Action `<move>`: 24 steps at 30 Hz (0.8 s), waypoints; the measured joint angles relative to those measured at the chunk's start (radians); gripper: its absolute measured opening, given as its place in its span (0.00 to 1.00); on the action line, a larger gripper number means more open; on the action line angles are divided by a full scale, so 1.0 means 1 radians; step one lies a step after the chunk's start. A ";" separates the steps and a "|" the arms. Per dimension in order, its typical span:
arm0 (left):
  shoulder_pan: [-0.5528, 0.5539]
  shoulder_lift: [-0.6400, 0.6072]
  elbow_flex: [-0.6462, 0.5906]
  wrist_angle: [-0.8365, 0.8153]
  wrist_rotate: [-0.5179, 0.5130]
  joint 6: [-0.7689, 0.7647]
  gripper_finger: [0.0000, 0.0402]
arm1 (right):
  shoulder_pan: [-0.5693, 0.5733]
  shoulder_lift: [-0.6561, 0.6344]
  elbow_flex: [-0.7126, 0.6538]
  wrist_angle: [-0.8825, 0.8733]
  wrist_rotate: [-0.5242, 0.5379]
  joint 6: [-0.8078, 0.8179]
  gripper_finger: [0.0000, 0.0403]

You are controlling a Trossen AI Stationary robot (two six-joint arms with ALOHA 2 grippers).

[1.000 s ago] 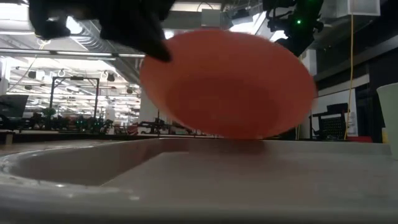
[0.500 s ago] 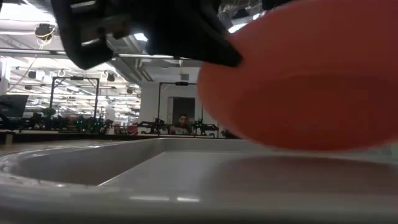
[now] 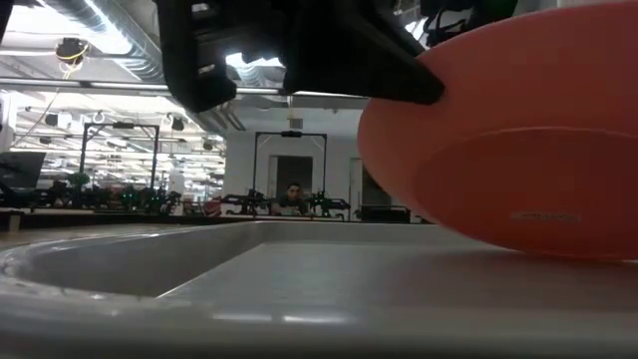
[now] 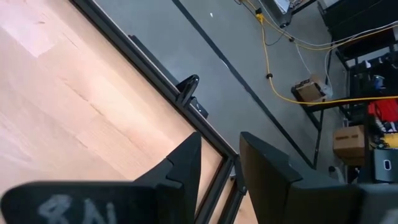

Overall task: Pick and place plate/cup/fork/spoon on tray
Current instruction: Put the pink plate on the light blue tray

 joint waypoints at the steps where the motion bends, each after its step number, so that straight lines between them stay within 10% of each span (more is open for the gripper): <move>1: 0.003 0.002 0.000 0.002 0.005 -0.001 0.09 | 0.000 0.000 0.000 0.000 -0.003 0.000 0.29; 19: 0.019 0.008 0.000 0.011 0.049 -0.034 0.18 | 0.000 0.000 0.000 0.000 -0.009 -0.004 0.29; 24: -0.009 0.008 0.000 0.002 -0.080 -0.026 0.17 | 0.000 0.000 0.000 -0.001 -0.010 -0.006 0.29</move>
